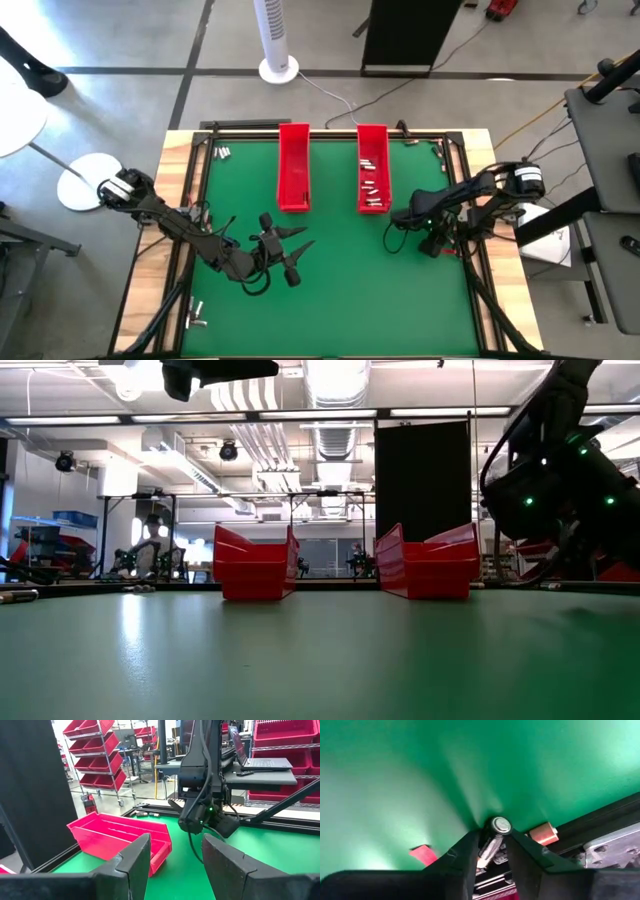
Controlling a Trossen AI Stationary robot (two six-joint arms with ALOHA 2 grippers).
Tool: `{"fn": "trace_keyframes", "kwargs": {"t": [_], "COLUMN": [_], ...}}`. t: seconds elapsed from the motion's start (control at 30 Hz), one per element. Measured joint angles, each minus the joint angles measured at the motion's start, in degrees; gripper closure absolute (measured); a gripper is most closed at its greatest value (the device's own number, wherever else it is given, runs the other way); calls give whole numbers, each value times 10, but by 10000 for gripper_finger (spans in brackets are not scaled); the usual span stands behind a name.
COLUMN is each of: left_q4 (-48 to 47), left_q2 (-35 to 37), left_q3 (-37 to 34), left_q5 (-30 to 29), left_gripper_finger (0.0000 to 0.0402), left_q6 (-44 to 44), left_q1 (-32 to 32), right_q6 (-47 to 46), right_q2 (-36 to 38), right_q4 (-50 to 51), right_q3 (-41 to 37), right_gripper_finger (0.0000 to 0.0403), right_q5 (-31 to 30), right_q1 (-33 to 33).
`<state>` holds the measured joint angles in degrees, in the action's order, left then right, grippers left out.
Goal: Sort batteries
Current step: Put the brown battery into the left red bin
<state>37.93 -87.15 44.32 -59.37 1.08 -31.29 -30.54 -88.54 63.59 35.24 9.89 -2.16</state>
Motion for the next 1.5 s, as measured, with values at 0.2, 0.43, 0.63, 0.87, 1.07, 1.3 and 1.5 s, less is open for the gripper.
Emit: {"fn": "trace_keyframes", "kwargs": {"t": [0.2, 0.43, 0.63, 0.87, 1.07, 1.3, 1.5], "left_q4": [0, 1, 1, 2, 0, -6, -6], "left_q2": [0, 0, 0, 0, 1, 1, 1], "left_q3": [0, 0, 0, 0, 15, 20, 19], "left_q5": [0, 0, 0, 0, 0, 0, 0], "left_gripper_finger": [244, 244, 244, 244, 244, 244, 244], "left_q6": [-1, -2, -4, -19, -35, -44, -44], "left_q1": [0, 0, 0, -1, -9, -18, -22], "right_q6": [-31, -60, -86, -136, -154, -85, -41], "right_q2": [11, 19, 20, 19, 17, -18, -107], "right_q4": [-8, -42, -125, -185, -338, -565, -651], "right_q3": [11, 48, 73, 94, 99, 97, 115], "right_gripper_finger": [335, 344, 329, 341, 346, 344, 345], "right_q5": [6, 12, 10, -51, -119, -178, -221], "right_q1": [54, 115, 167, 223, 267, 282, 281]}}
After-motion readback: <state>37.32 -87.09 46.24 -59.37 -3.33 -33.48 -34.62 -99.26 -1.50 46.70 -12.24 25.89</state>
